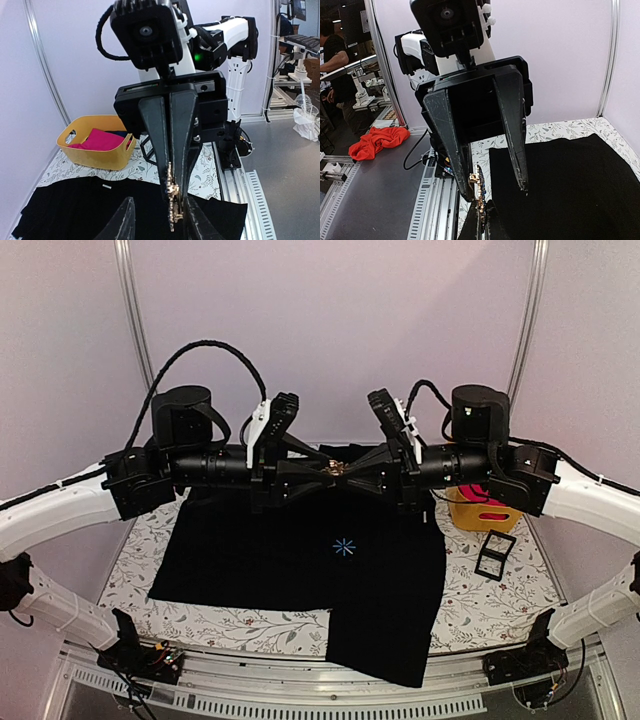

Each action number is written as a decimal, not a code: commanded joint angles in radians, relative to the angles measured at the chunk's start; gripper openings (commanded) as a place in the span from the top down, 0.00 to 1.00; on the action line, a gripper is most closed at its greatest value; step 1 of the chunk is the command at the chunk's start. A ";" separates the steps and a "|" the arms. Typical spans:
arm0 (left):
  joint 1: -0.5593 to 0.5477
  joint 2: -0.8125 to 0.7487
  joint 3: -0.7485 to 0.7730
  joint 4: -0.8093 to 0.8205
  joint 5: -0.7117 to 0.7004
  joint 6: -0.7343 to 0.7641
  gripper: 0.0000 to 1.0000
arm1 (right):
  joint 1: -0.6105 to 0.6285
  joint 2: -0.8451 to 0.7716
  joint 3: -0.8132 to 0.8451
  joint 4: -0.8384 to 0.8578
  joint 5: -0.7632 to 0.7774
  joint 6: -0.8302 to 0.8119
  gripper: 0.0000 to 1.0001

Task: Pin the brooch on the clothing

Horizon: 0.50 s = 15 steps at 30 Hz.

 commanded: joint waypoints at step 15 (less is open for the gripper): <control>-0.029 0.010 0.027 -0.012 -0.105 -0.001 0.82 | 0.005 -0.021 -0.009 0.010 -0.002 0.001 1.00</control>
